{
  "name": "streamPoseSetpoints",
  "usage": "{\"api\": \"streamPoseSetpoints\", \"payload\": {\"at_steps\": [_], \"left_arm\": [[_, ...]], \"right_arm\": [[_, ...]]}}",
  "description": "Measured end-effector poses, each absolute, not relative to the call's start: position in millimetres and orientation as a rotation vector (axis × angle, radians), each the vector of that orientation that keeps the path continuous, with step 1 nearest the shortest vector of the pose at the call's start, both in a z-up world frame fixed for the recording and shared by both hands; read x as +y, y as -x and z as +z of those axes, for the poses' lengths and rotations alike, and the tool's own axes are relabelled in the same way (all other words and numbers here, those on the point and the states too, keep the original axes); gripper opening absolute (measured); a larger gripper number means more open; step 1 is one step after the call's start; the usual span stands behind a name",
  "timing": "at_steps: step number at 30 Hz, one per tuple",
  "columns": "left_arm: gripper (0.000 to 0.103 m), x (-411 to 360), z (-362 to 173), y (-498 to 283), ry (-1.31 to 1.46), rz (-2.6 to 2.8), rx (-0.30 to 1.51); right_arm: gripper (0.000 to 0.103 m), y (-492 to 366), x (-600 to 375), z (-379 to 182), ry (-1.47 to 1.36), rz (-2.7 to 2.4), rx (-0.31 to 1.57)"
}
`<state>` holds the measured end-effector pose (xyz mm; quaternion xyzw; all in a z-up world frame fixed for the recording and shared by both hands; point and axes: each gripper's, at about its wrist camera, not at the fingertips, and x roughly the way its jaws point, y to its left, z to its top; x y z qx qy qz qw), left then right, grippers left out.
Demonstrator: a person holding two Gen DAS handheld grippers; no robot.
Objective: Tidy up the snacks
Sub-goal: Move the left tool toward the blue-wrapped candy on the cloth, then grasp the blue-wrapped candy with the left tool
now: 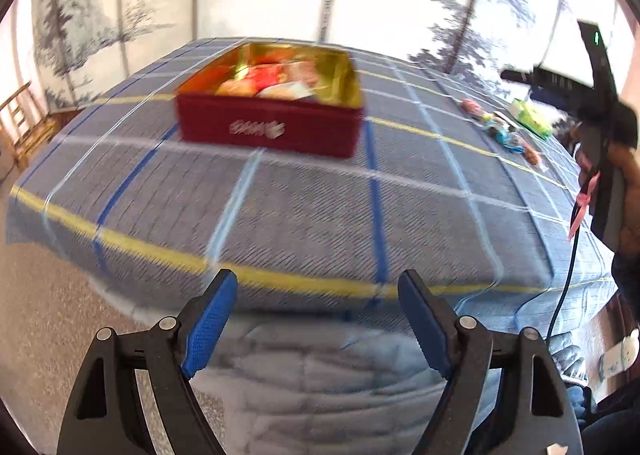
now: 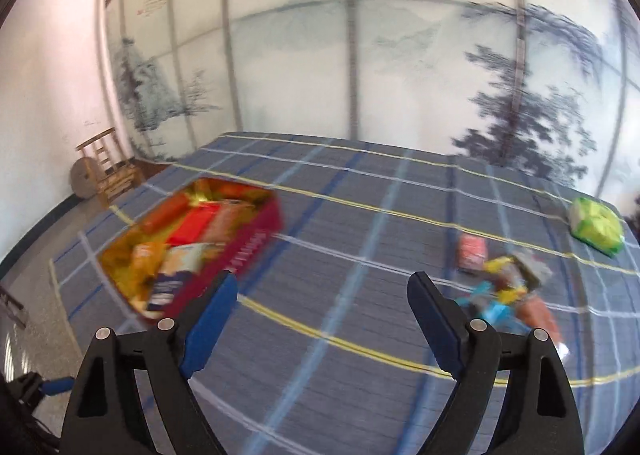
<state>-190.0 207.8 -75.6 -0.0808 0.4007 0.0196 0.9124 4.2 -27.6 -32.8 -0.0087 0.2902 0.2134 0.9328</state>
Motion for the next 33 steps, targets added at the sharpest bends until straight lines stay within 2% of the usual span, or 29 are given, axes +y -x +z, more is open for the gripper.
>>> {"api": "streamPoseSetpoints", "payload": {"at_steps": [10, 19, 20, 22, 24, 26, 33], "left_arm": [[0.081, 79.5, -33.7, 68.4, 0.065, -0.226, 0.802], [0.08, -56.1, -42.9, -46.2, -0.135, -0.371, 0.846], [0.078, -64.3, -45.7, -53.1, -0.131, -0.387, 0.853], [0.066, -78.2, -53.8, -62.8, -0.151, -0.398, 0.871], [0.044, -88.0, -63.7, -74.0, -0.161, -0.403, 0.896], [0.04, -88.3, -73.3, -84.0, -0.128, -0.401, 0.939], [0.039, -85.2, -85.6, -105.0, -0.123, -0.355, 0.955]], "right_arm": [[0.087, -68.6, -308.4, -112.3, -0.211, -0.134, 0.746], [0.089, -74.4, -378.8, -151.2, -0.476, -0.053, 0.786], [0.09, -70.0, -384.3, -151.8, -0.508, -0.04, 0.754], [0.092, -64.3, -394.4, -157.5, -0.576, -0.034, 0.732], [0.093, -61.3, -399.4, -161.0, -0.612, -0.015, 0.711], [0.094, -61.8, -399.4, -161.6, -0.619, -0.006, 0.707], [0.094, -61.9, -394.5, -158.0, -0.614, 0.035, 0.701]]}}
